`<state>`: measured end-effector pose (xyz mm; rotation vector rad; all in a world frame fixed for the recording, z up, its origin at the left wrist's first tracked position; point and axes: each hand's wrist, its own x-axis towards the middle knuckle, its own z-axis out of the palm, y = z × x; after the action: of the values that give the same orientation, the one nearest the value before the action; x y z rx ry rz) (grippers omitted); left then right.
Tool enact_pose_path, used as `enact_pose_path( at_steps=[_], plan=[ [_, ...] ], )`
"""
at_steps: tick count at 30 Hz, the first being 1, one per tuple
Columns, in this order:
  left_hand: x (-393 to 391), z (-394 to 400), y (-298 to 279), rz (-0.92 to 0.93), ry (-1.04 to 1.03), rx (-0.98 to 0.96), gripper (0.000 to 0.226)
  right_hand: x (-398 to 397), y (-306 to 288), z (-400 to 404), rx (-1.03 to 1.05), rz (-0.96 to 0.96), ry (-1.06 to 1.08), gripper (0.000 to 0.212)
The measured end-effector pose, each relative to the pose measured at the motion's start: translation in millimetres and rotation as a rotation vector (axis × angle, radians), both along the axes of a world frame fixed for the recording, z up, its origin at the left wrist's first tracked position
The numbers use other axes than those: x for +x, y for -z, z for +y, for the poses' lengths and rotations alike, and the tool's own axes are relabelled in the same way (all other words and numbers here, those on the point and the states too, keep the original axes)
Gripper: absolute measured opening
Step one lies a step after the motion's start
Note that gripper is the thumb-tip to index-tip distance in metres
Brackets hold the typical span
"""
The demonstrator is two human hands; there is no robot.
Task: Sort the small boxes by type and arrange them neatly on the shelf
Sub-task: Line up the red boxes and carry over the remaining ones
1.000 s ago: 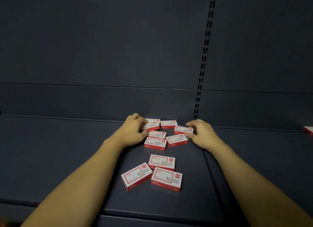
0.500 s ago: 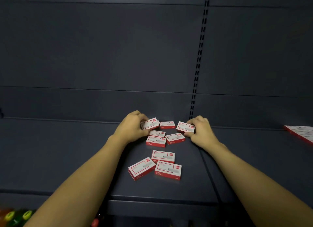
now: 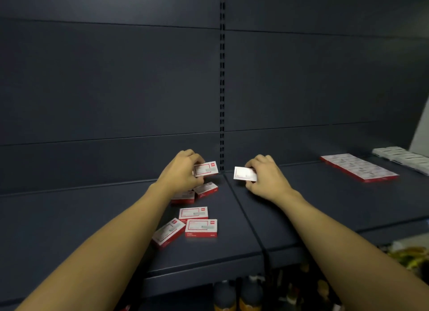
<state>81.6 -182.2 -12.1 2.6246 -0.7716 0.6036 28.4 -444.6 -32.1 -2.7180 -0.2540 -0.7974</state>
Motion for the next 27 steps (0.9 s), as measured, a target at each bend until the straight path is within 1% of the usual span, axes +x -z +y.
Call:
enact_pose_path(
  at_steps=[5,11,20,27],
  plan=[
    [-17,-36,4,0.006,0.068,-0.024,0.046,-25,-5,-34,0.002,-0.010,0.032,0.040],
    [-41,-81,2,-0.016,0.069,-0.023,0.048,-58,-14,-83,-0.018,-0.005,0.033,0.042],
    [-82,-182,9,-0.006,0.105,0.039,0.046,-117,-11,-175,-0.044,0.033,0.044,0.038],
    [-102,-243,12,0.024,0.096,0.008,0.044,-145,-9,-241,-0.066,0.068,0.068,0.040]
  ],
)
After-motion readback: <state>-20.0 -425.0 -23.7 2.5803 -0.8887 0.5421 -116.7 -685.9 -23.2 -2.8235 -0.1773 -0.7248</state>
